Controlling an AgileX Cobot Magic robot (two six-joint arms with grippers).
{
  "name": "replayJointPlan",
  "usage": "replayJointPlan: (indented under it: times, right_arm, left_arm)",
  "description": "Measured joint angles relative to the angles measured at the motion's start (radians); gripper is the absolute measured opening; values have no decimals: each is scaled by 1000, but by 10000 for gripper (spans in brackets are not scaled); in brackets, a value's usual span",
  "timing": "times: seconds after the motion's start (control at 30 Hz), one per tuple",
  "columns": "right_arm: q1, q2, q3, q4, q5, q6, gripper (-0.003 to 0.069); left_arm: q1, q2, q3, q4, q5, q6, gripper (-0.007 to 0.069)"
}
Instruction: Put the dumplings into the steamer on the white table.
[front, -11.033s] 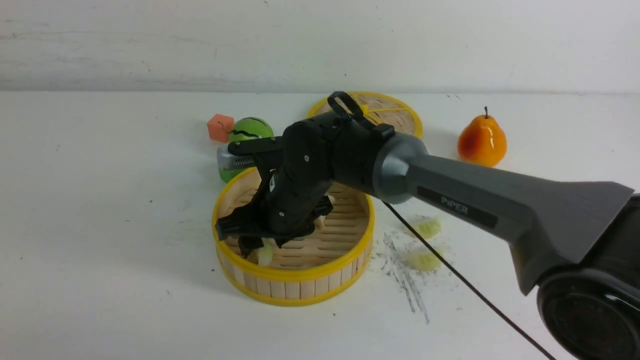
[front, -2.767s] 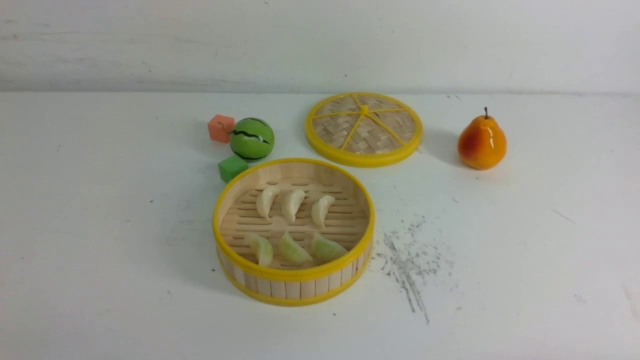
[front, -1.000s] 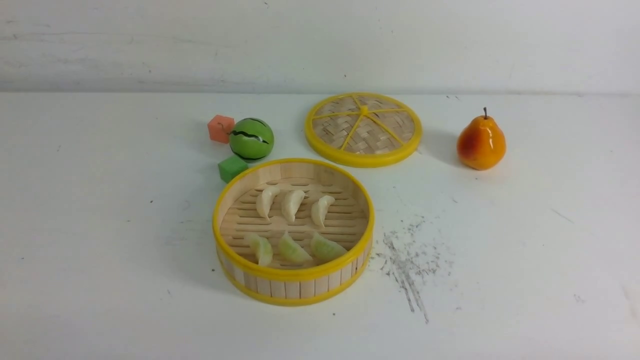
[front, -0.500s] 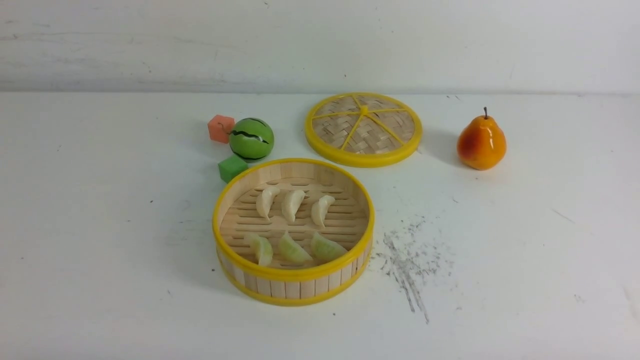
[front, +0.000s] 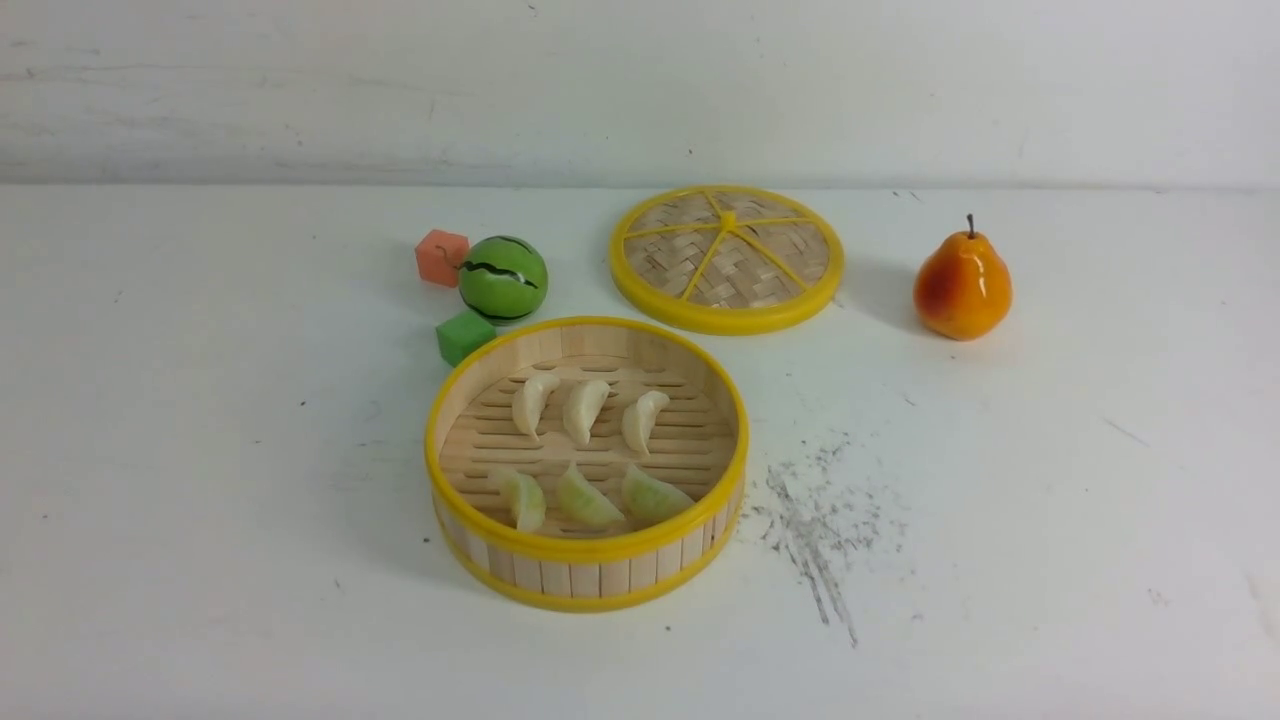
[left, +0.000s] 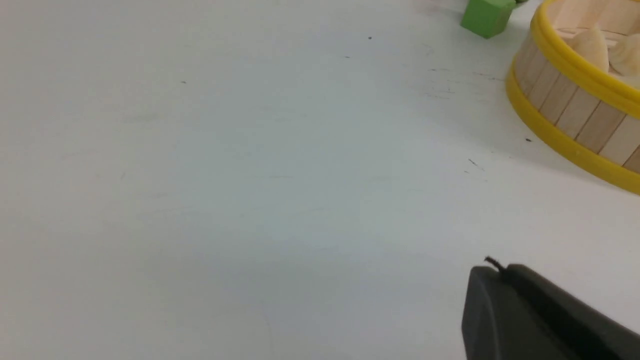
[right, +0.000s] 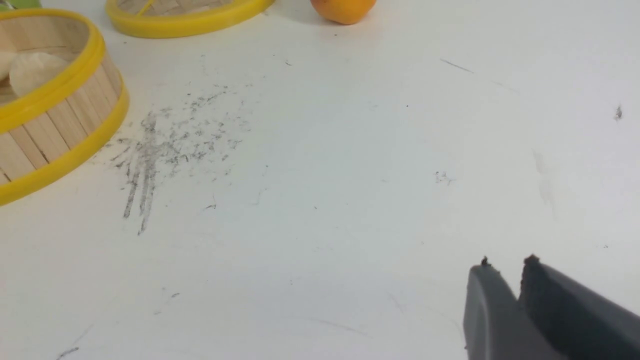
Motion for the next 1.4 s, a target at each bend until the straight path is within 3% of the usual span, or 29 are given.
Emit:
replayJointPlan:
  times: [0.43,0.63,1.4]
  right_arm:
    - [0,0,0,0,0,0,113]
    - [0,0,0,0,0,0,118]
    - [0,0,0,0,0,0,139]
  left_arm:
    - [-1,0,0,-24,4,81,-15]
    - [-52,0,0,-24,4,81,-15]
    - [-58,0,0,-24,4,58,-15]
